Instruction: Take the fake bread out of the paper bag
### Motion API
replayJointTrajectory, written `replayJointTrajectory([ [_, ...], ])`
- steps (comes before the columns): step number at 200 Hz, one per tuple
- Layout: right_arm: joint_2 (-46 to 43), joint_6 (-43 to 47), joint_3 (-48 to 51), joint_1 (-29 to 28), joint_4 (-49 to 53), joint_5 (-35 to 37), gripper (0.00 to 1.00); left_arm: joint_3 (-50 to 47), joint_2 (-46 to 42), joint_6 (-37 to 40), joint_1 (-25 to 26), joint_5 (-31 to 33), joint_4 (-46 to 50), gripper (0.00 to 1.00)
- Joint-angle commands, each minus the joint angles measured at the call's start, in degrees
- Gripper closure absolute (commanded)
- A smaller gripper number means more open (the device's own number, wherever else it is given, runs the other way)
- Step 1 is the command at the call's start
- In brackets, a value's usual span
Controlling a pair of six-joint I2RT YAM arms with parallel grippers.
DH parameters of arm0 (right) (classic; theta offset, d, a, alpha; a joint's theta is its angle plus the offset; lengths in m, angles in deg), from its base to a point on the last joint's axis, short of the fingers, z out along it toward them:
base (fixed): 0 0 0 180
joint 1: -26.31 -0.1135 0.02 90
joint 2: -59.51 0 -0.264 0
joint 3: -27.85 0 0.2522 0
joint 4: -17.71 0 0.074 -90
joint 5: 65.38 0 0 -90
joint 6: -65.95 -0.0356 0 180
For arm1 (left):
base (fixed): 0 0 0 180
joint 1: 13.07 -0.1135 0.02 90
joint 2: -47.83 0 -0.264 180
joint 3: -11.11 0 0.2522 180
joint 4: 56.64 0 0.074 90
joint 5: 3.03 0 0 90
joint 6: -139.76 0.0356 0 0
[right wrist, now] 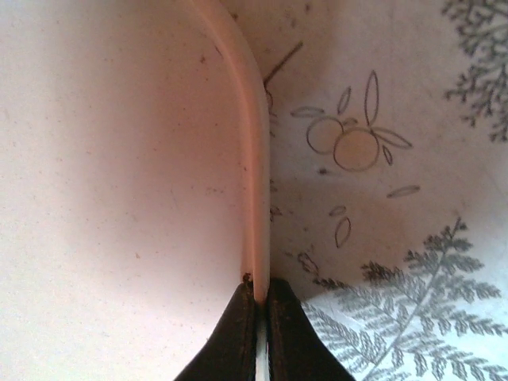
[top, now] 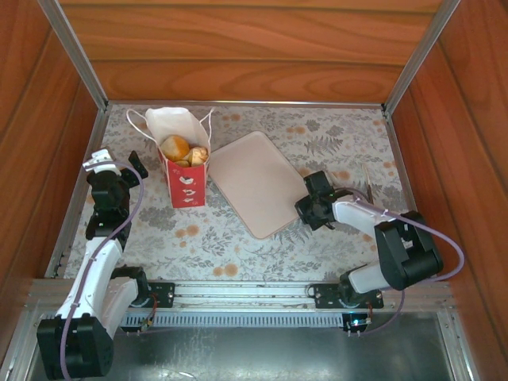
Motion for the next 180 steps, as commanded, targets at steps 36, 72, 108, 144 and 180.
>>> replayJointTrajectory([
  [36, 0.5, -5.6, 5.1, 1.4, -1.4, 3.0, 1.00, 2.2, 0.9, 0.7, -0.4, -0.9, 0.2, 0.00],
  [72, -3.5, -10.2, 9.3, 1.8, -1.8, 4.8, 1.00, 3.0, 2.2, 1.4, -0.3, -1.1, 0.2, 0.00],
  [108, -6.2, -12.9, 11.0, 1.8, -1.5, 5.9, 1.00, 3.4, 3.5, 1.5, -0.4, -1.9, 0.1, 0.00],
  [144, -4.0, -14.1, 11.1, 1.6, -4.6, 3.5, 1.00, 3.3, 4.4, 2.1, -0.4, -2.6, 0.1, 0.00],
  [180, 0.7, -16.5, 10.6, 0.3, -10.9, 0.4, 0.90, 3.6, 4.8, 2.8, -0.4, -3.5, 0.1, 0.00],
])
